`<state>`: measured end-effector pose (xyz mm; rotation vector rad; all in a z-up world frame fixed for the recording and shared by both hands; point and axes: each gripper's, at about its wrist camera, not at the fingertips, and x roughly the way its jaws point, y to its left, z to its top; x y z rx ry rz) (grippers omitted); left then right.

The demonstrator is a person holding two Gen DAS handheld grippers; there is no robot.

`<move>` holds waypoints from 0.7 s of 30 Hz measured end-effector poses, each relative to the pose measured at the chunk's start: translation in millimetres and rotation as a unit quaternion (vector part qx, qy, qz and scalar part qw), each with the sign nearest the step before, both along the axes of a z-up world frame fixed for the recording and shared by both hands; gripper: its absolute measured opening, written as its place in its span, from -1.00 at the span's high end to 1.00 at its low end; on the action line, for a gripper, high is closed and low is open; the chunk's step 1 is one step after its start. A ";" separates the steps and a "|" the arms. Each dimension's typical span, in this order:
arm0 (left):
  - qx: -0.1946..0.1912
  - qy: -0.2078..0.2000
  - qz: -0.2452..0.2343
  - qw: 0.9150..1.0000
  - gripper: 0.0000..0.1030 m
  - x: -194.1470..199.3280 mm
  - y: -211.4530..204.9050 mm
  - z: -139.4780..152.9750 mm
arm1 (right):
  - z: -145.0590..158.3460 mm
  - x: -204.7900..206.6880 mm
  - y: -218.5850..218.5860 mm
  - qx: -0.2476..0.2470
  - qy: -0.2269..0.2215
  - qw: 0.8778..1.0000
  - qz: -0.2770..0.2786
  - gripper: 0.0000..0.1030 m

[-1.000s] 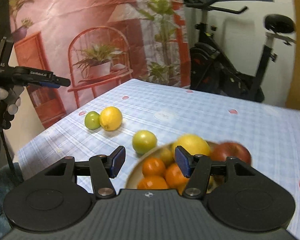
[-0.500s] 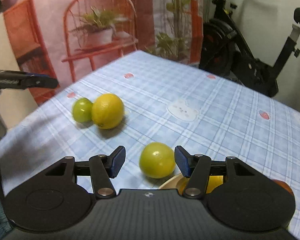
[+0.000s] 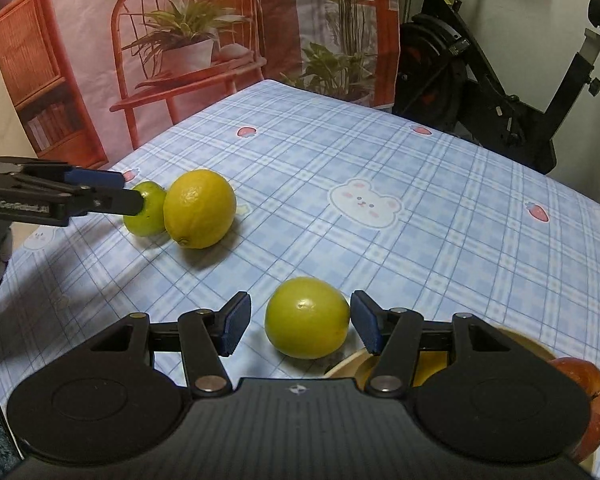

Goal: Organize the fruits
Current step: 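Close the left gripper on a green apple while the right gripper closes on a lime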

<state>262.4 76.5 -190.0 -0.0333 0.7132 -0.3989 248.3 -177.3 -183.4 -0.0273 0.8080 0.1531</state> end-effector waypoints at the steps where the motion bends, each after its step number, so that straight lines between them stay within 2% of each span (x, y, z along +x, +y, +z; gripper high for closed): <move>1: -0.002 0.002 -0.001 1.000 -0.26 1.6 -0.3 -1.2 | 0.2 0.1 -0.3 0.003 0.000 1.000 -0.001 -0.14; 11: -0.015 0.015 -0.006 1.000 -0.26 10.6 -1.3 -10.4 | -3.1 0.6 3.4 0.004 0.000 1.000 0.009 -0.13; 16: -0.023 0.015 -0.007 1.000 -0.25 11.6 -1.2 -10.9 | -10.0 2.5 5.4 0.009 0.012 1.000 0.015 0.03; 21: -0.027 0.015 -0.007 0.999 -0.19 12.4 -1.1 -11.3 | -10.9 1.5 8.4 0.014 0.013 1.000 0.021 0.04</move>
